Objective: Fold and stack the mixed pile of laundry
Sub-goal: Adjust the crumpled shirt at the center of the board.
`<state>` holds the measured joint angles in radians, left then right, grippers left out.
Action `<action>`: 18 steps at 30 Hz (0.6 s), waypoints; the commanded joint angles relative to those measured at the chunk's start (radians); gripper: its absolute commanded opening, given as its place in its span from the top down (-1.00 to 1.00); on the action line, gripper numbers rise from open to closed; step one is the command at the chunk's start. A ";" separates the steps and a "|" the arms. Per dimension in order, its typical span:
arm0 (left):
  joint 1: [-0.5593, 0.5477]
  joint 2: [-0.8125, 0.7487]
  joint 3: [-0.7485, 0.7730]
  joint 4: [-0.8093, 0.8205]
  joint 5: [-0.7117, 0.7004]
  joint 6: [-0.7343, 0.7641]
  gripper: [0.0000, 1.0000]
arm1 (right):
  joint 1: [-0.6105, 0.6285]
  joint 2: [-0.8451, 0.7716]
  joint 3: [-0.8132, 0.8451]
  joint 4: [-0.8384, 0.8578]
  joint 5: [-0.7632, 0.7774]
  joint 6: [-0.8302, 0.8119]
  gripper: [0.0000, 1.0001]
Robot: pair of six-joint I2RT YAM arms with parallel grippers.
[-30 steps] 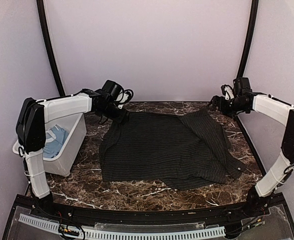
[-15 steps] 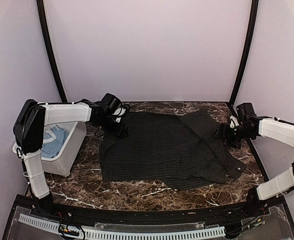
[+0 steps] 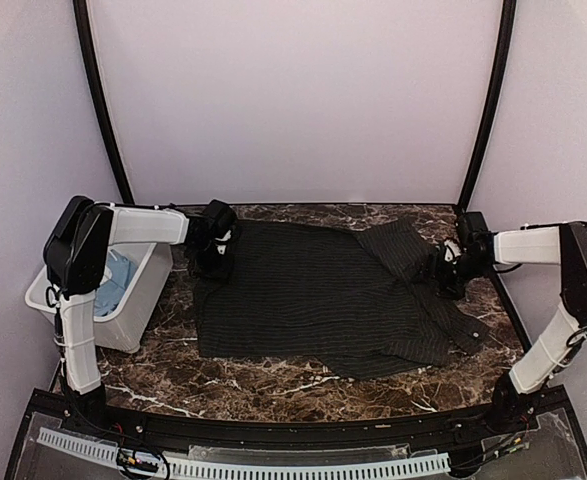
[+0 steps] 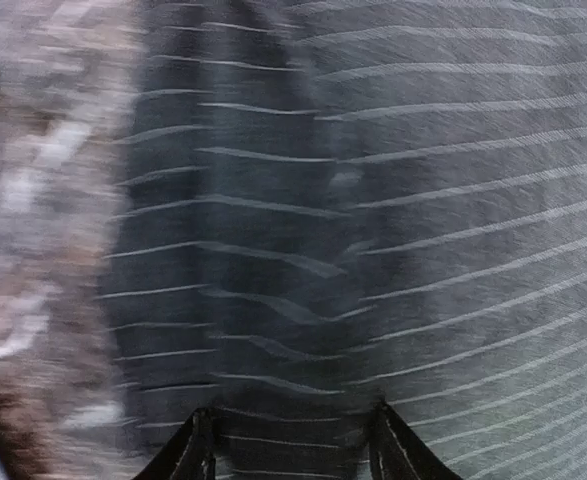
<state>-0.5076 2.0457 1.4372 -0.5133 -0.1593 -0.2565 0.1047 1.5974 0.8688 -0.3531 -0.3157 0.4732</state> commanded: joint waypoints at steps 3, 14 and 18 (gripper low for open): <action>-0.025 -0.048 0.057 -0.075 -0.428 -0.022 -0.04 | -0.007 -0.075 0.054 -0.014 0.040 -0.037 -0.58; -0.038 -0.012 0.148 -0.084 -0.464 0.022 -0.12 | -0.038 -0.214 -0.023 -0.091 -0.021 -0.038 -0.82; -0.039 -0.006 0.173 -0.099 -0.412 0.025 -0.13 | -0.037 -0.236 -0.052 -0.097 -0.058 -0.012 -0.88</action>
<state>-0.5518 2.0487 1.5726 -0.5854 -0.5922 -0.2466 0.0673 1.3907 0.8486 -0.4263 -0.3302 0.4446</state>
